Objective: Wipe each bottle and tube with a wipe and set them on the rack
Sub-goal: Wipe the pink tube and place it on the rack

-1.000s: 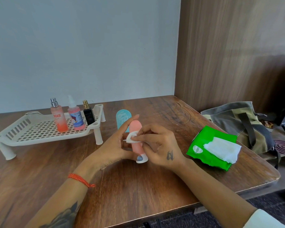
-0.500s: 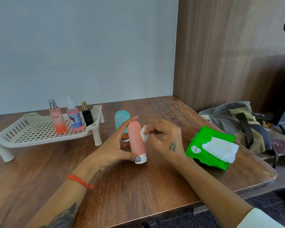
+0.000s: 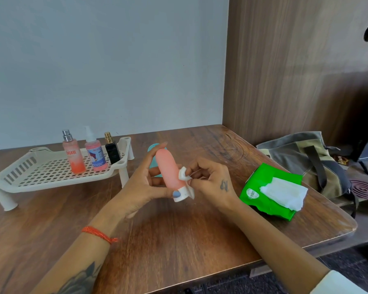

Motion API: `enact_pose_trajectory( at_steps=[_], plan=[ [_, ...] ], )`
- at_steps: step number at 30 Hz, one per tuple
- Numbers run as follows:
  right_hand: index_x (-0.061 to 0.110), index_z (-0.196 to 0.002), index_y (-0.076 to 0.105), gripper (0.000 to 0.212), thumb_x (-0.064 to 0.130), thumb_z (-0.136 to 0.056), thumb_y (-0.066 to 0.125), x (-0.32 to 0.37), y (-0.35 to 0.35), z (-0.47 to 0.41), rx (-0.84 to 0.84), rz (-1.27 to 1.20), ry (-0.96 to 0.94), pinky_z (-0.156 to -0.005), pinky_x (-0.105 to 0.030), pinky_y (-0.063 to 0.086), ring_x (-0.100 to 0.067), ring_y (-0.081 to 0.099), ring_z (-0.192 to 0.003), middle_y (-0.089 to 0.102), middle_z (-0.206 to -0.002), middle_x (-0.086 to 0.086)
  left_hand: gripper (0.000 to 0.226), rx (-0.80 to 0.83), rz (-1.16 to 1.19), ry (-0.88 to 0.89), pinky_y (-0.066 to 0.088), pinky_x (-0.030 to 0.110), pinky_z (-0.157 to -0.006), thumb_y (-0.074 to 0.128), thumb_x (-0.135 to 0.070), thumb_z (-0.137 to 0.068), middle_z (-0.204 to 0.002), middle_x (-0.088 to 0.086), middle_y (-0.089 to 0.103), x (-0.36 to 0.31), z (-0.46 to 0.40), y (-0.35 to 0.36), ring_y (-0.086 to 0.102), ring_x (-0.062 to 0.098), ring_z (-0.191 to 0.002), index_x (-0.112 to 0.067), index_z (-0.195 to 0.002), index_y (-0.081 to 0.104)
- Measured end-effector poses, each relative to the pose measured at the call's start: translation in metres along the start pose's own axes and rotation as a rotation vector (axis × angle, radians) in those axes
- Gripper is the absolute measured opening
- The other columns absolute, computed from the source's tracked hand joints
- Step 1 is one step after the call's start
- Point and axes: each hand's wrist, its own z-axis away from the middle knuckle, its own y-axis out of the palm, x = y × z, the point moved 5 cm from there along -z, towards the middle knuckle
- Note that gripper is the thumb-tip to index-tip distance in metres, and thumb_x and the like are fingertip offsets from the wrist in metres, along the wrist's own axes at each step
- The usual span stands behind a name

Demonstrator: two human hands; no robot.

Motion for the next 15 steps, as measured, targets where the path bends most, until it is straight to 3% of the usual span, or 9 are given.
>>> enact_pose_trajectory(
  at_steps=[2,4,7,11,15],
  plan=[
    [0.021,-0.071,0.065,0.011,0.016,-0.064,0.059,0.001,0.000,0.000,0.009,-0.069,0.007,-0.060,-0.015,0.051,-0.006,0.061,-0.070,0.064,-0.073,0.010,0.108,-0.025,0.013,0.019,0.053,0.043,-0.091,0.094,-0.017,-0.043,-0.129,0.008,0.055,-0.002,-0.001,-0.001,0.064,0.024,-0.106,-0.056,-0.126,0.038],
    [0.015,-0.071,0.068,0.013,0.020,-0.065,0.058,0.007,-0.006,0.002,-0.078,-0.099,-0.076,-0.060,-0.020,0.053,-0.008,0.063,-0.070,0.067,-0.074,0.003,0.103,-0.082,0.022,0.027,0.052,0.044,-0.094,0.094,-0.020,-0.045,-0.134,0.007,0.049,-0.004,-0.002,-0.003,0.060,0.026,-0.112,-0.055,-0.124,0.038],
    [0.003,-0.071,0.068,0.013,0.011,-0.072,0.057,0.026,-0.013,0.010,-0.214,0.042,-0.399,-0.064,-0.025,0.055,-0.014,0.065,-0.076,0.069,-0.081,-0.008,0.092,-0.155,0.086,0.033,0.053,0.043,-0.091,0.082,-0.020,-0.047,-0.136,0.006,0.045,-0.005,-0.003,-0.007,0.056,0.025,-0.115,-0.053,-0.121,0.038],
    [0.004,-0.080,0.072,0.019,-0.002,-0.075,0.054,0.035,0.004,0.022,-0.116,0.320,-0.696,-0.073,-0.029,0.053,-0.024,0.065,-0.083,0.068,-0.091,-0.011,0.090,-0.181,0.151,0.046,0.053,0.048,-0.089,0.079,-0.023,-0.049,-0.136,0.008,0.047,-0.004,-0.002,-0.008,0.055,0.026,-0.117,-0.052,-0.124,0.038],
    [0.006,-0.084,0.071,0.020,-0.002,-0.079,0.053,0.030,0.008,0.021,-0.094,0.399,-0.704,-0.077,-0.025,0.051,-0.021,0.063,-0.088,0.068,-0.095,-0.009,0.083,-0.202,0.190,0.063,0.055,0.041,-0.086,0.078,-0.022,-0.049,-0.137,0.008,0.047,-0.003,-0.003,-0.010,0.054,0.023,-0.118,-0.054,-0.115,0.040]
  ],
)
